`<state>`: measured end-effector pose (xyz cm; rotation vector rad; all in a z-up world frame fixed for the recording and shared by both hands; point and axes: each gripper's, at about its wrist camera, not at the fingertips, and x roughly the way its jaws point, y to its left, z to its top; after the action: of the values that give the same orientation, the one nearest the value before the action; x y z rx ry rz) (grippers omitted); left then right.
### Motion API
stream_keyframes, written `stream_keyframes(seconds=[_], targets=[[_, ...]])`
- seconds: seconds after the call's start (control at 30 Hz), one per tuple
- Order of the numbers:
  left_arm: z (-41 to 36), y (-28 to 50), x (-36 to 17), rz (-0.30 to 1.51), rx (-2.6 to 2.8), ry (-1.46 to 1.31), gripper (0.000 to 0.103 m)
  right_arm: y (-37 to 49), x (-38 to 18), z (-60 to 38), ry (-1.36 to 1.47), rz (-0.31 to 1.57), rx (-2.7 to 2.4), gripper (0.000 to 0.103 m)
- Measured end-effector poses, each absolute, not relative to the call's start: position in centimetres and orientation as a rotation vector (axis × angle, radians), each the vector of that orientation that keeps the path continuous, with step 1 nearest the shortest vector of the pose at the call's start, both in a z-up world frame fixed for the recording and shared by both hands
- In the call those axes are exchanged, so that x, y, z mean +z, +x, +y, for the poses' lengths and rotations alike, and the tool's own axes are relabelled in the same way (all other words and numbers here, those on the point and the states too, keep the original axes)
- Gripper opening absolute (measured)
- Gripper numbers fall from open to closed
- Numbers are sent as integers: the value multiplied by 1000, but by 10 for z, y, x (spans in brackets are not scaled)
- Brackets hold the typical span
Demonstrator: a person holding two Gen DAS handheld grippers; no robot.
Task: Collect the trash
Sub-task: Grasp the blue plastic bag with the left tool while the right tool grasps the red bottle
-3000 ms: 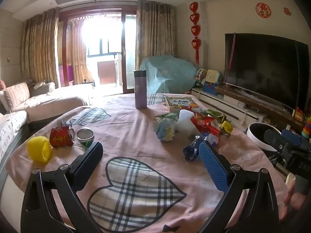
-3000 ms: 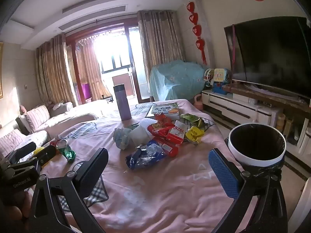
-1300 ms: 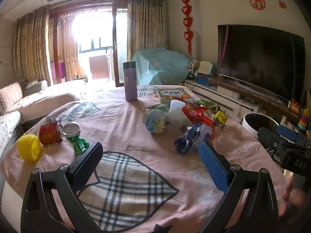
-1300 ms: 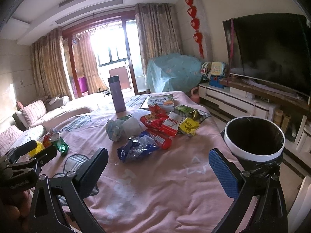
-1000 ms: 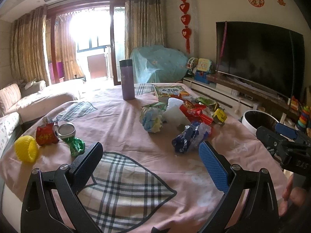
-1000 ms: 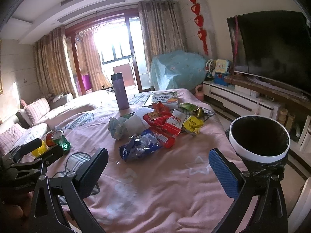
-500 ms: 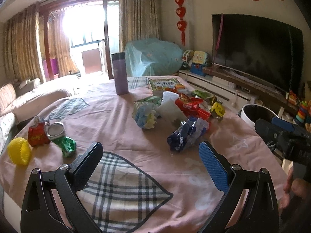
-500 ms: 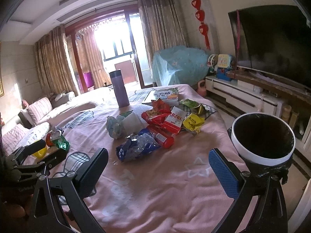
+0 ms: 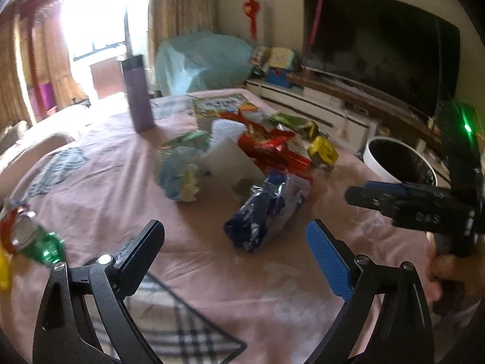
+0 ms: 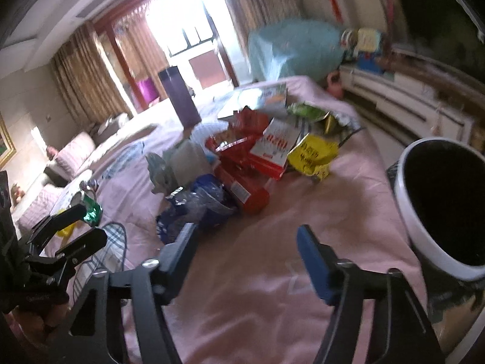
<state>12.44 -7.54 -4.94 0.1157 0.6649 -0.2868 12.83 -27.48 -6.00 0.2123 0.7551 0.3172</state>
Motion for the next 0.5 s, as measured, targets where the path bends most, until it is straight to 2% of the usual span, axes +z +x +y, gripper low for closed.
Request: stream_keyframes(seconds=[0.37,0.43,0.47,0.5], targets=[[-101,182,-92,804,-415,209,96,189,-81,-273,168,863,424,59],[-102,186,-98,822,-428,205,77,198,-85,-272,159,880,443,59],[-101,188,-102,847,-445,194,63,201,-86,-271,157,887,447,59],[-100,189,-103,853,-453,185,59,204,-88,-270,156,894,454,59]])
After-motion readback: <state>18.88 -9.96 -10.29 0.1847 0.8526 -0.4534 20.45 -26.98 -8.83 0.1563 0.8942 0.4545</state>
